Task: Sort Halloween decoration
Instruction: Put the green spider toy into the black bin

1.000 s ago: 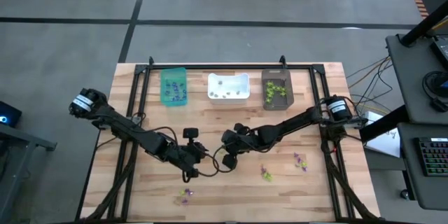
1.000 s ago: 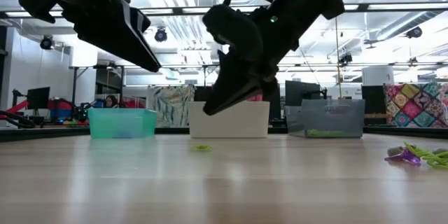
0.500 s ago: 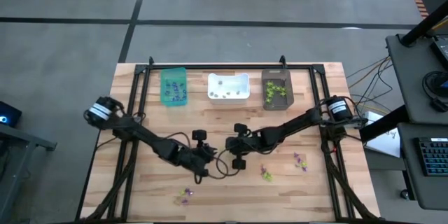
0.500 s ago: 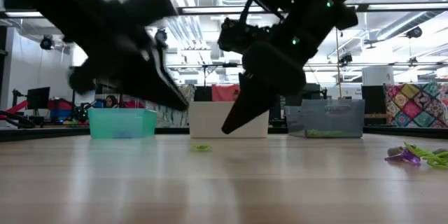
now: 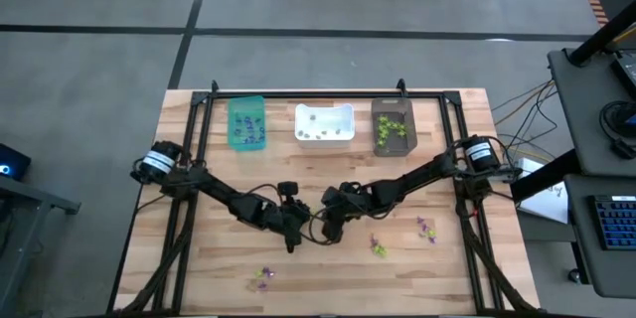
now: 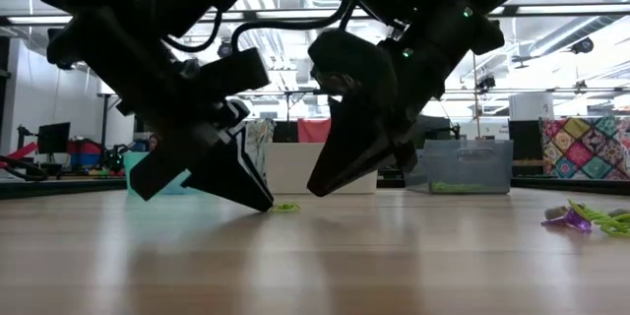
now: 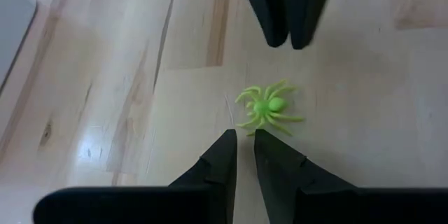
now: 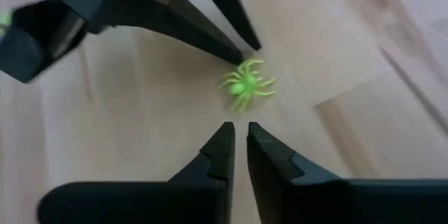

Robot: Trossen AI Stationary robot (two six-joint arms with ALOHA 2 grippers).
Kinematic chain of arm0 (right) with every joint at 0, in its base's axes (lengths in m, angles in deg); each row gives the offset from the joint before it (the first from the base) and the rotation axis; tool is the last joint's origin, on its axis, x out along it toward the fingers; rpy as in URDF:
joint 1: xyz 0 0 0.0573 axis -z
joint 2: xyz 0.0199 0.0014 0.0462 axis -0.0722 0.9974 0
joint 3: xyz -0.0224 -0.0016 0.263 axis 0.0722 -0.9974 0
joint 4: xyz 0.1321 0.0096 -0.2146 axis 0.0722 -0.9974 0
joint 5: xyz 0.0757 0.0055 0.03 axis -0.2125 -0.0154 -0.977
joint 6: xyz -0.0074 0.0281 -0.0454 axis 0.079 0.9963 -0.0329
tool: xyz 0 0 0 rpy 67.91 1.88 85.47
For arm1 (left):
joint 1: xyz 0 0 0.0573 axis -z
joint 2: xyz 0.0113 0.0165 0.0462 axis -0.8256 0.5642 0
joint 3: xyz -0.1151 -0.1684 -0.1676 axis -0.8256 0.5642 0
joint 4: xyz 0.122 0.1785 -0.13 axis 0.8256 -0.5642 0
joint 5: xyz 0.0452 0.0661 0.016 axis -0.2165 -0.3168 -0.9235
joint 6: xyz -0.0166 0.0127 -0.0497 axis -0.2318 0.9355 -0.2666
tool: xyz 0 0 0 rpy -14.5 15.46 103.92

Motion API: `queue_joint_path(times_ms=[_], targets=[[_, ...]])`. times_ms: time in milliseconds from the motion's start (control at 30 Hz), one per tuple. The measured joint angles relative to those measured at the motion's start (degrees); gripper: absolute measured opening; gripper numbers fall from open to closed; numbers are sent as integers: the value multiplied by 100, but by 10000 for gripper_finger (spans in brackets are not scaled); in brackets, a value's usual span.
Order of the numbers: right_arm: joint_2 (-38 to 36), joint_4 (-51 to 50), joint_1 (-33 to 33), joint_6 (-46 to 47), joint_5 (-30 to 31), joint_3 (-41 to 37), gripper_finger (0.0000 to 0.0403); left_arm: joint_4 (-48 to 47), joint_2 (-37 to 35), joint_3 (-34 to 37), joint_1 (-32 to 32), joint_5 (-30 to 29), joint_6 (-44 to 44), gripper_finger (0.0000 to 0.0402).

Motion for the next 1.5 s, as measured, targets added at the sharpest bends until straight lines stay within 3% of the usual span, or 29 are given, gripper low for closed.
queue_joint_path(times_ms=[367,1000,1300,1500], targets=[[0,26,17,192,-14,4,109,174,-394,0,54,147,305,39],[201,402,25,886,34,11,184,365,28,126,-94,169,-115,39],[388,658,81,955,36,15,195,423,28,192,-94,167,-221,39],[468,732,92,953,34,50,176,500,28,221,-96,169,-220,39]])
